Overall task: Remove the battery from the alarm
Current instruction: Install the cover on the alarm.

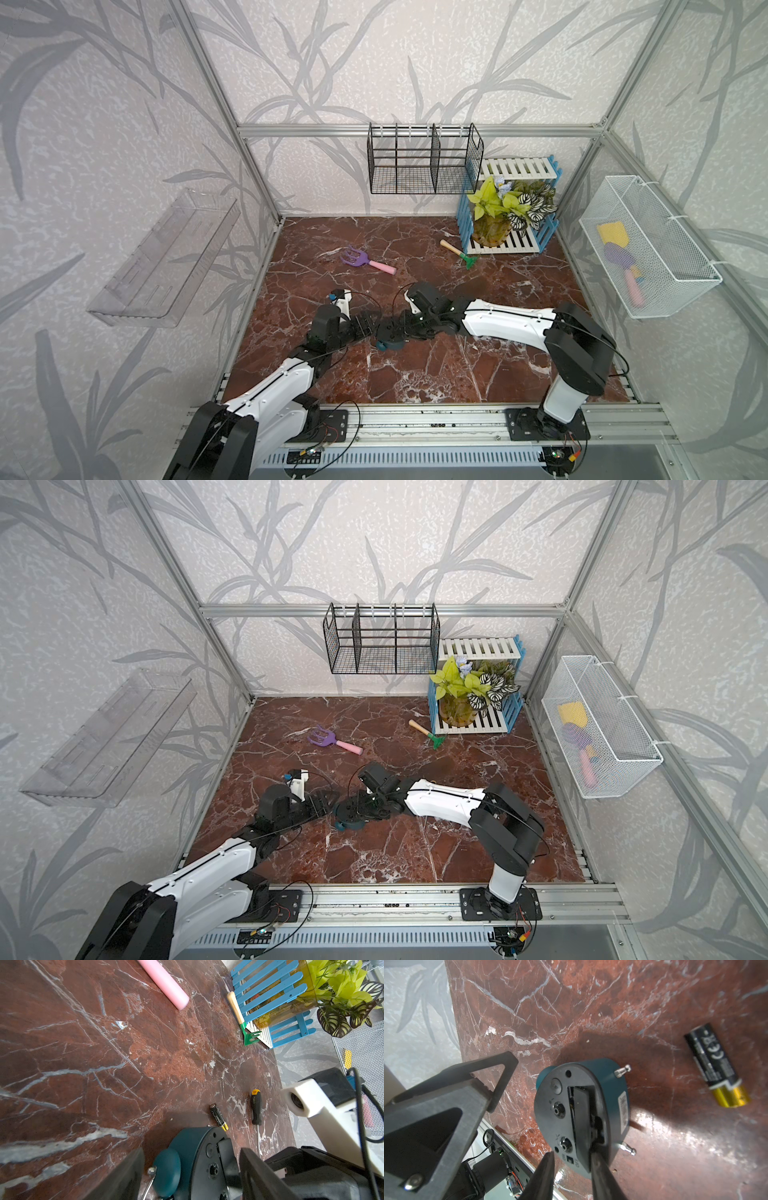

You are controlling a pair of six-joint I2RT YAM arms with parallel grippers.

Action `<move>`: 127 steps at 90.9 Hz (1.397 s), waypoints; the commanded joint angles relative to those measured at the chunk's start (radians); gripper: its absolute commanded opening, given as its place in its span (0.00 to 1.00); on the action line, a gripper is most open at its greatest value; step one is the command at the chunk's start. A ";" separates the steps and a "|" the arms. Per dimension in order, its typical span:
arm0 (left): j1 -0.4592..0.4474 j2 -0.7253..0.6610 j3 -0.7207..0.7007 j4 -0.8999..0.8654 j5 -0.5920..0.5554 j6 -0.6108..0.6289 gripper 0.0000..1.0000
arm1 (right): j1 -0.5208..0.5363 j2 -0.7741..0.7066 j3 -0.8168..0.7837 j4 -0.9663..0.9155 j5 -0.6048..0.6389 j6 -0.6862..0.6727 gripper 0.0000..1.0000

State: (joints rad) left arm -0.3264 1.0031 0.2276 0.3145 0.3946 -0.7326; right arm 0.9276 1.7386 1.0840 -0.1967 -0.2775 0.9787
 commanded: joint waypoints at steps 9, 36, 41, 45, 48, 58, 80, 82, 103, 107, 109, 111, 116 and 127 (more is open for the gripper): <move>-0.001 -0.005 0.033 0.006 0.001 0.019 0.77 | -0.011 -0.063 0.024 -0.062 0.052 -0.041 0.34; 0.000 -0.005 0.026 0.007 0.002 0.018 0.76 | -0.093 -0.054 -0.016 0.015 -0.004 -0.082 0.34; 0.000 -0.005 0.026 0.008 0.003 0.018 0.77 | -0.104 -0.041 -0.011 0.019 -0.032 -0.089 0.35; 0.000 -0.005 0.025 0.007 0.003 0.017 0.77 | -0.108 -0.007 -0.011 0.030 -0.049 -0.093 0.35; 0.000 -0.006 0.025 0.006 0.002 0.016 0.77 | -0.108 0.004 -0.011 0.036 -0.059 -0.094 0.36; 0.001 -0.007 0.026 0.004 -0.002 0.016 0.76 | -0.109 0.032 -0.009 0.049 -0.093 -0.095 0.36; 0.001 -0.009 0.024 0.005 -0.006 0.012 0.77 | -0.109 0.057 -0.015 0.047 -0.108 -0.089 0.36; 0.000 -0.009 0.025 0.006 -0.007 0.012 0.77 | -0.109 0.059 -0.014 0.047 -0.108 -0.089 0.35; 0.000 -0.011 0.026 0.003 -0.008 0.009 0.77 | -0.108 0.095 0.002 0.048 -0.126 -0.087 0.35; 0.001 -0.011 0.026 0.003 -0.008 0.009 0.77 | -0.109 0.095 0.005 0.047 -0.129 -0.086 0.35; 0.001 -0.011 0.026 0.002 -0.009 0.009 0.77 | -0.109 0.096 0.007 0.046 -0.130 -0.087 0.35; 0.001 -0.011 0.026 0.003 -0.010 0.009 0.77 | -0.109 0.098 0.009 0.045 -0.130 -0.089 0.35; 0.001 -0.009 0.026 0.003 -0.010 0.008 0.77 | -0.109 0.097 0.010 0.049 -0.132 -0.089 0.35; 0.001 -0.006 0.026 0.007 -0.011 0.007 0.77 | -0.109 0.099 0.011 0.052 -0.137 -0.088 0.35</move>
State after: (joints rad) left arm -0.3264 1.0031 0.2276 0.3145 0.3931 -0.7334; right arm 0.8169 1.8126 1.0786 -0.1375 -0.4065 0.9031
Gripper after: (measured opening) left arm 0.766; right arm 0.351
